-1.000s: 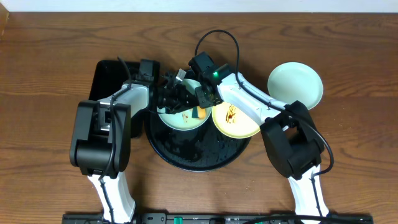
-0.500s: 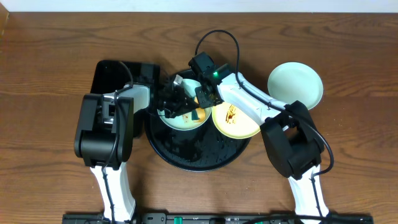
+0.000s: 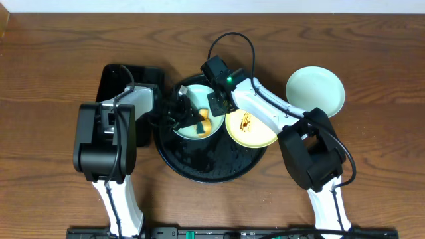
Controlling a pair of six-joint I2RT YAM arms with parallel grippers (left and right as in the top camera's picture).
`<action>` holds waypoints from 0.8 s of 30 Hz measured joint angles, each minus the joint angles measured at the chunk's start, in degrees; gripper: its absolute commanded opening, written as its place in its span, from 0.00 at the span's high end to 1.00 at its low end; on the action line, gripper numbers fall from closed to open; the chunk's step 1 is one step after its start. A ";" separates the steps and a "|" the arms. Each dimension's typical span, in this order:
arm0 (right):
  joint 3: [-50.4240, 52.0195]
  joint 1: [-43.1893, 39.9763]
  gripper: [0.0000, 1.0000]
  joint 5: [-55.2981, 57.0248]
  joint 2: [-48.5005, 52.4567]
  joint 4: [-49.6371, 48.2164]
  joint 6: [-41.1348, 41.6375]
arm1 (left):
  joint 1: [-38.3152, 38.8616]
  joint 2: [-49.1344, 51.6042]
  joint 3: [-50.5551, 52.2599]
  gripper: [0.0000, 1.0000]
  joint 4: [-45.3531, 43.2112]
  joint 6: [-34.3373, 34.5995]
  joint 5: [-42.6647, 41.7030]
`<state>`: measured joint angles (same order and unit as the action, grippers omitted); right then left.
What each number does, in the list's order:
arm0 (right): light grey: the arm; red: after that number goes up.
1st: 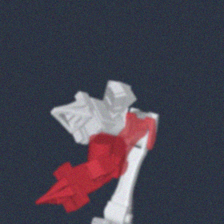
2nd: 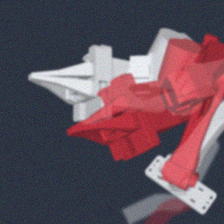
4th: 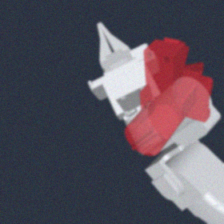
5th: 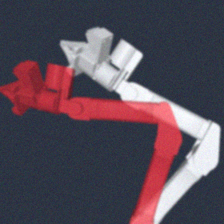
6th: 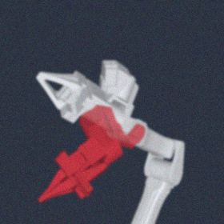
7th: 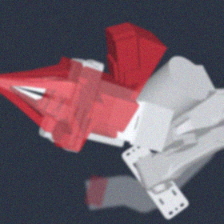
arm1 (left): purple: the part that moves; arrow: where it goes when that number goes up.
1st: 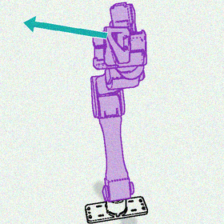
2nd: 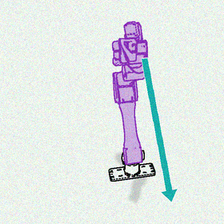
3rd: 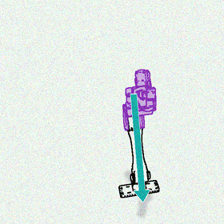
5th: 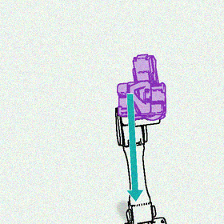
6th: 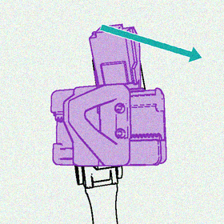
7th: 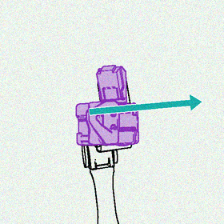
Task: Clean dirty plates on tray and stack at the side
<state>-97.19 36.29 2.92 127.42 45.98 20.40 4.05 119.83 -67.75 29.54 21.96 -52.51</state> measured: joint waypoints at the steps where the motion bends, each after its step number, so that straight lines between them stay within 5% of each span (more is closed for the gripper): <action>1: 0.00 0.00 0.99 -0.31 0.00 -0.04 0.00 | -0.04 -0.20 -0.31 0.93 1.16 -0.31 1.03; 9: -0.26 0.04 0.99 -2.01 0.00 0.13 0.00 | -0.02 -1.16 -3.61 0.93 9.53 -0.96 10.23; 16: -0.28 0.07 0.99 -2.14 0.00 0.35 0.02 | -2.43 -2.86 -8.92 0.93 13.97 -0.07 32.02; 24: -0.28 0.07 0.99 -2.21 0.00 0.42 0.02 | -1.11 -2.49 -10.58 0.93 15.56 -1.18 34.82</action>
<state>-97.47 36.36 0.71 127.42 46.39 20.43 2.94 117.34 -78.32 45.10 20.78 -17.69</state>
